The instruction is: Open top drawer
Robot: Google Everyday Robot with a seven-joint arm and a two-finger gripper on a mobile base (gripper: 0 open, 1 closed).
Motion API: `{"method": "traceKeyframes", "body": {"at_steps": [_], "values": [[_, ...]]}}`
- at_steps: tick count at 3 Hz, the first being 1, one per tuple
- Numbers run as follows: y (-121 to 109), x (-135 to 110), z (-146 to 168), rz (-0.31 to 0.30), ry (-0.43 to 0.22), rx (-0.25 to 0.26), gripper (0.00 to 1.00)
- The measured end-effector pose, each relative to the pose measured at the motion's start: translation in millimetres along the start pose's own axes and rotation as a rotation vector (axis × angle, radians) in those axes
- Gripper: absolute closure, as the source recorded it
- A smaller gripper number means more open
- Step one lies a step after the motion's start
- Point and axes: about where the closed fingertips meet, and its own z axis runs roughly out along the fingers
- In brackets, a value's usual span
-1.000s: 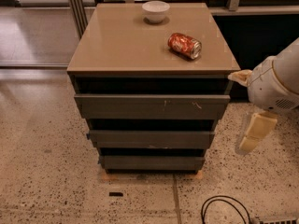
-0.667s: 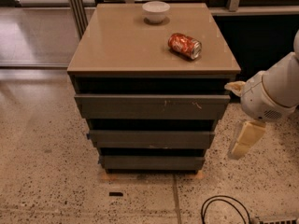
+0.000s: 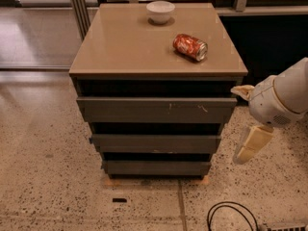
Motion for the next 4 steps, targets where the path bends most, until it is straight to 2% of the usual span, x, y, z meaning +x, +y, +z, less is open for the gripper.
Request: {"method": "traceKeyframes", "body": {"at_steps": [1, 2, 3, 4], "values": [[-12, -1, 21, 0.008, -0.133, 0.027, 0.00], [-33, -15, 47, -0.042, -0.251, 0.086, 0.00], [-49, -29, 70, -0.114, -0.308, 0.141, 0.00], [-49, -29, 70, -0.114, -0.308, 0.141, 0.00]]}}
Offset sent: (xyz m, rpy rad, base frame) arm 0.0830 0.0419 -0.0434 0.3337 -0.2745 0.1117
